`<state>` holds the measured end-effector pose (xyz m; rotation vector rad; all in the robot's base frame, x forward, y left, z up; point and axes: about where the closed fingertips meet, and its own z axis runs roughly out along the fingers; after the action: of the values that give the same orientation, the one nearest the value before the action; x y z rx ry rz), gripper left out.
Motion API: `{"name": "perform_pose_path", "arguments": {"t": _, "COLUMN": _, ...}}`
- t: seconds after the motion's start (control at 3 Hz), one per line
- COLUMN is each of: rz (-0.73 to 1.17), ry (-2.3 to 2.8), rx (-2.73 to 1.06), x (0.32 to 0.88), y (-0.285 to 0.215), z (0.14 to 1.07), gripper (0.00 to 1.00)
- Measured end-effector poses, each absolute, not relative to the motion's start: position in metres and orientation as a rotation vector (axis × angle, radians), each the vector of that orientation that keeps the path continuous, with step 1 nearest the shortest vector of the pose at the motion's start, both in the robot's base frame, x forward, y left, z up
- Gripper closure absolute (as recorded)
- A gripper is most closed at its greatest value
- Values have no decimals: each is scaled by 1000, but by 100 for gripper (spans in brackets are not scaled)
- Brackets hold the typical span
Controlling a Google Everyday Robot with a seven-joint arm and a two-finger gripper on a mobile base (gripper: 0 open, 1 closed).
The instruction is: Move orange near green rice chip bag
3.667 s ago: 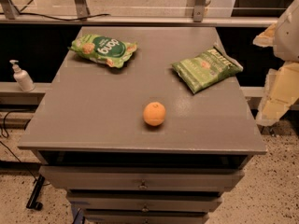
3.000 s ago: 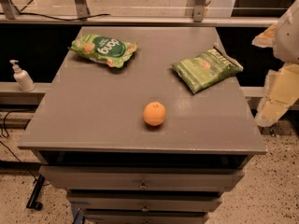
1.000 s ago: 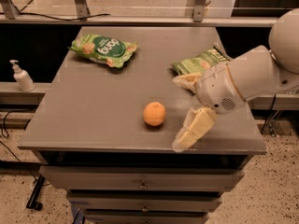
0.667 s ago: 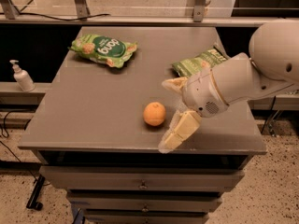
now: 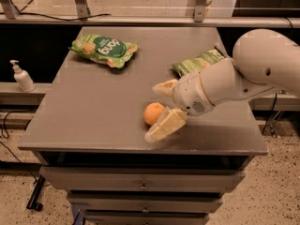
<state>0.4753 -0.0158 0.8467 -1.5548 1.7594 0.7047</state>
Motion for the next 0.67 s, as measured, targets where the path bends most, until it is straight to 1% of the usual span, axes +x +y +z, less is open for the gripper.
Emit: {"name": "perform_pose_path", "arguments": {"t": 0.67, "rz": 661, "ry": 1804, "rx": -1535, "x": 483, "y": -49, "z": 832, "gripper": 64}}
